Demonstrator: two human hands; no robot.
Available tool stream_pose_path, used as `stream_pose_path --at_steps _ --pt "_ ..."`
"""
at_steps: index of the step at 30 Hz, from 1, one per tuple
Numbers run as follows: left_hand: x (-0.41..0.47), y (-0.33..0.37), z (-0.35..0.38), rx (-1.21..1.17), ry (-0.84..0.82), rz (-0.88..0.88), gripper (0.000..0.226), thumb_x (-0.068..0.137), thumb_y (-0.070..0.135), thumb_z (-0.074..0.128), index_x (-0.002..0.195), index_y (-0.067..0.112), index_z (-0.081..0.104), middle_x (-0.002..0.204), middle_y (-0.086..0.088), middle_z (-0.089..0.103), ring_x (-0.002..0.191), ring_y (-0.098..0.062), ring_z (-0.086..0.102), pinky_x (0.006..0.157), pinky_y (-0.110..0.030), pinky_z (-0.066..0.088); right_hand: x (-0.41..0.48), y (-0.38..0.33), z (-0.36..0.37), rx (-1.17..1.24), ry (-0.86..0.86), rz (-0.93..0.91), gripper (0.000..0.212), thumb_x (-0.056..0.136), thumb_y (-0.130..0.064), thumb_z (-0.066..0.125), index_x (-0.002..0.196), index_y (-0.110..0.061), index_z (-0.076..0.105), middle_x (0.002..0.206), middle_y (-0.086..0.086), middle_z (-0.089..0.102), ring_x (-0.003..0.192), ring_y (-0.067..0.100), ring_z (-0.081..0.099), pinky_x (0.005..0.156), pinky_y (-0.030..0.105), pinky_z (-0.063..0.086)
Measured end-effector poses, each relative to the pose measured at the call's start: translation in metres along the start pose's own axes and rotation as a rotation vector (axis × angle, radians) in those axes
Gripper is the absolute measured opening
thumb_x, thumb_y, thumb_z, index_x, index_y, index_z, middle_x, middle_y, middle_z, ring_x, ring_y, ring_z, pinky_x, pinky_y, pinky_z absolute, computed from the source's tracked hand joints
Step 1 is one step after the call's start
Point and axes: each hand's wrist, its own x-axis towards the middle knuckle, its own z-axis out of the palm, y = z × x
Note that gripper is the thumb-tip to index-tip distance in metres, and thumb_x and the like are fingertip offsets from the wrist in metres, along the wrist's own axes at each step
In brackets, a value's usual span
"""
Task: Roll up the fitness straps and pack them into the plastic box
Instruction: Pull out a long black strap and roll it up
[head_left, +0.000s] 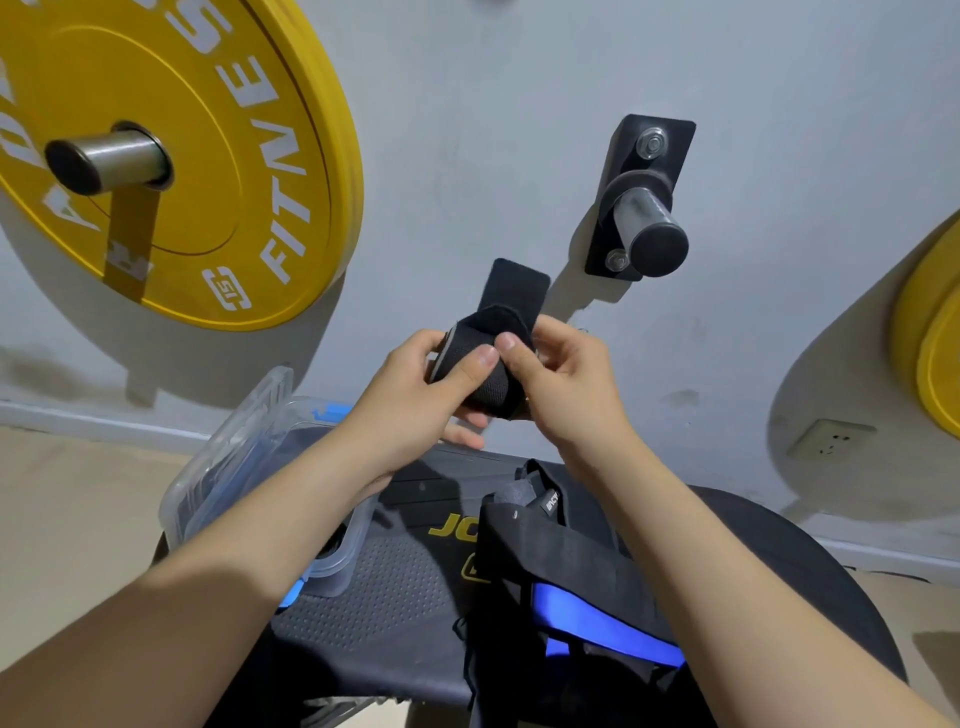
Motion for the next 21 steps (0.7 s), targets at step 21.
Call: stream_pose_path --at_steps 21 --pt "0.007 -0.013 -0.004 0.273 0.058 -0.165 0.053 0.109 0.068 0.027 0.136 0.025 0.045 0.128 -0.009 0.064 0.106 -0.026 0.074 0.092 -0.049 0.062 -0.002 0.007 0.036 -0.094 0.019 0.081 0.021 0.102 -0.018 0.064 0.110 -0.031 0.050 0.116 0.012 0.064 0.088 0.011 0.059 0.081 0.026 0.055"
